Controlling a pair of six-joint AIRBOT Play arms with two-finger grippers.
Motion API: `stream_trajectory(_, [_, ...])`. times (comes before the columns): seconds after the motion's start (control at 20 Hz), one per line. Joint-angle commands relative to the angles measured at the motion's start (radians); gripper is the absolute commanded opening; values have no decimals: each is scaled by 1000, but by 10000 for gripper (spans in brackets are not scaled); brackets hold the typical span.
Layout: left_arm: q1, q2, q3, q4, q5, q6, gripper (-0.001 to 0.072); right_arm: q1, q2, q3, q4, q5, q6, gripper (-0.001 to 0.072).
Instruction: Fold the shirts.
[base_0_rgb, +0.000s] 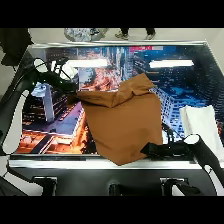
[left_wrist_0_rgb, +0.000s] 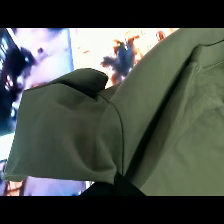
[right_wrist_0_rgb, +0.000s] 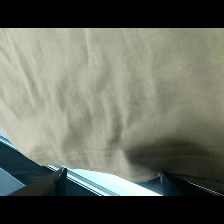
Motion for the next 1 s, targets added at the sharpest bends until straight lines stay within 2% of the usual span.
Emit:
stream_trajectory(0.0, [0,0,0,0,-1,1,28,1,2,-13,-1,-5,9,709])
stream_trajectory(0.25, [0,0,0,0,-15,1,28,0,2,-12,19,0,-13,686])
stream_trajectory(0.4, [2,0,0,0,-19,5,29,0,3,23,46,53,-67,687])
stream_trajectory(0.7, [22,0,0,0,-19,8,29,0,2,43,-20,187,-66,705])
stream_trajectory(0.8, [26,0,0,0,-19,8,29,0,2,-8,-28,142,-50,704])
stream_trajectory(0.95, [27,0,0,0,-19,8,29,0,2,-64,28,-38,-53,695])
